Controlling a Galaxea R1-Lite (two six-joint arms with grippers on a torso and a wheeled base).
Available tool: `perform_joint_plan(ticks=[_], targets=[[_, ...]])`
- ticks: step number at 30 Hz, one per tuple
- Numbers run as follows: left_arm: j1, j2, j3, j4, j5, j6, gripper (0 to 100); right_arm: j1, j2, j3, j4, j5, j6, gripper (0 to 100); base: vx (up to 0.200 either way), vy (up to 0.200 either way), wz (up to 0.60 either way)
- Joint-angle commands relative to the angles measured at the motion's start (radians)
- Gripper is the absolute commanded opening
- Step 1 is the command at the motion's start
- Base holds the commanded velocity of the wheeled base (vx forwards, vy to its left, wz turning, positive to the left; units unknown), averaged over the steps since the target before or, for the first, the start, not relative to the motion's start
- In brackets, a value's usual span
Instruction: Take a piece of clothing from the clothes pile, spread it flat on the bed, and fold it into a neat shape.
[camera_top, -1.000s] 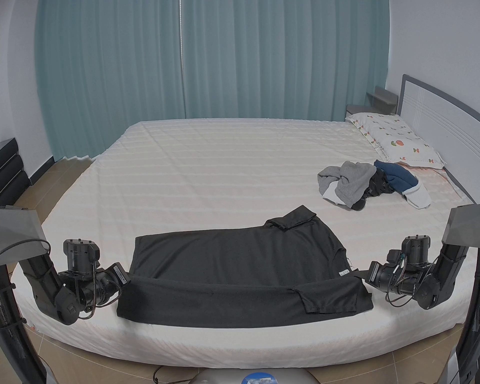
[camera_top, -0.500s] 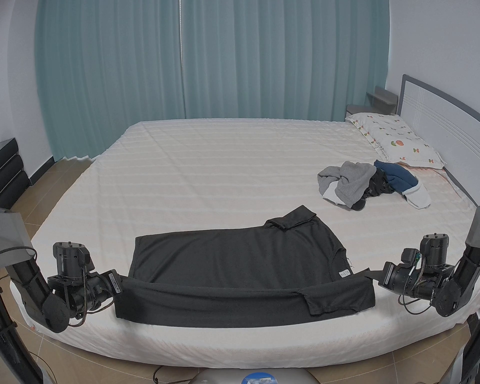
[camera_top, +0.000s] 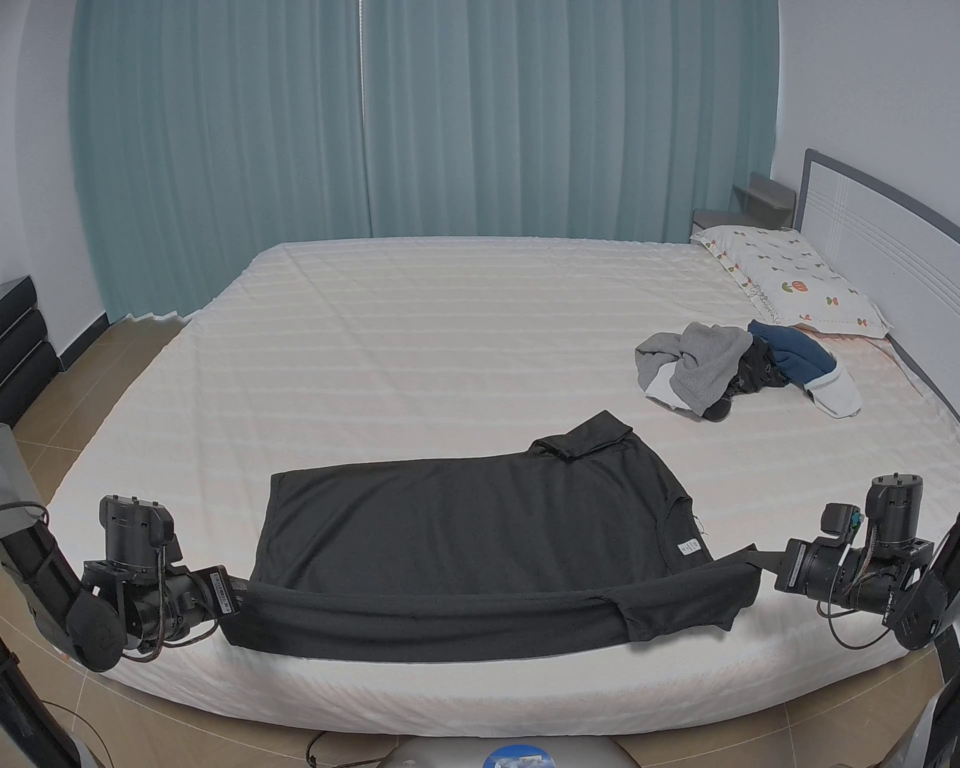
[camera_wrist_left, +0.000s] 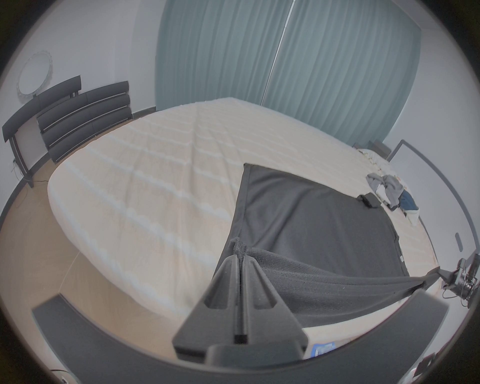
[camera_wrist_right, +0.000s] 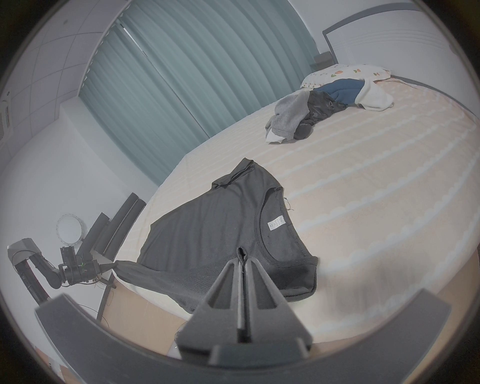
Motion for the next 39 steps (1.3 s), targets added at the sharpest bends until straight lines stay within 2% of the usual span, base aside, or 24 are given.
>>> perform_joint_plan(ticks=[1, 6, 16, 23, 33, 39], targets=[[-0.001, -0.057, -0.007, 0.039, 0.001, 0.016, 0, -0.005, -0.04, 0.024, 0.03, -0.015, -0.042, 0, 0.0, 0.0, 0.0], [-0.003, -0.064, -0.004, 0.045, 0.001, 0.02, 0, 0.004, -0.057, 0.049, 0.042, -0.055, -0.093, 0, 0.0, 0.0, 0.0], [-0.004, -0.087, -0.017, 0.151, 0.002, 0.042, 0, 0.009, -0.095, 0.055, 0.078, -0.056, -0.111, 0, 0.0, 0.0, 0.0], [0.002, -0.07, -0.051, 0.153, 0.002, 0.03, 0, 0.009, -0.054, 0.026, 0.099, -0.056, -0.124, 0, 0.0, 0.0, 0.0], [0.004, 0.083, -0.111, 0.126, -0.001, -0.036, 0, 0.017, 0.067, -0.073, 0.09, -0.056, -0.116, 0, 0.0, 0.0, 0.0], [0.005, 0.186, -0.125, 0.013, -0.001, -0.075, 0, 0.017, 0.139, -0.152, 0.09, -0.056, -0.113, 0, 0.0, 0.0, 0.0]])
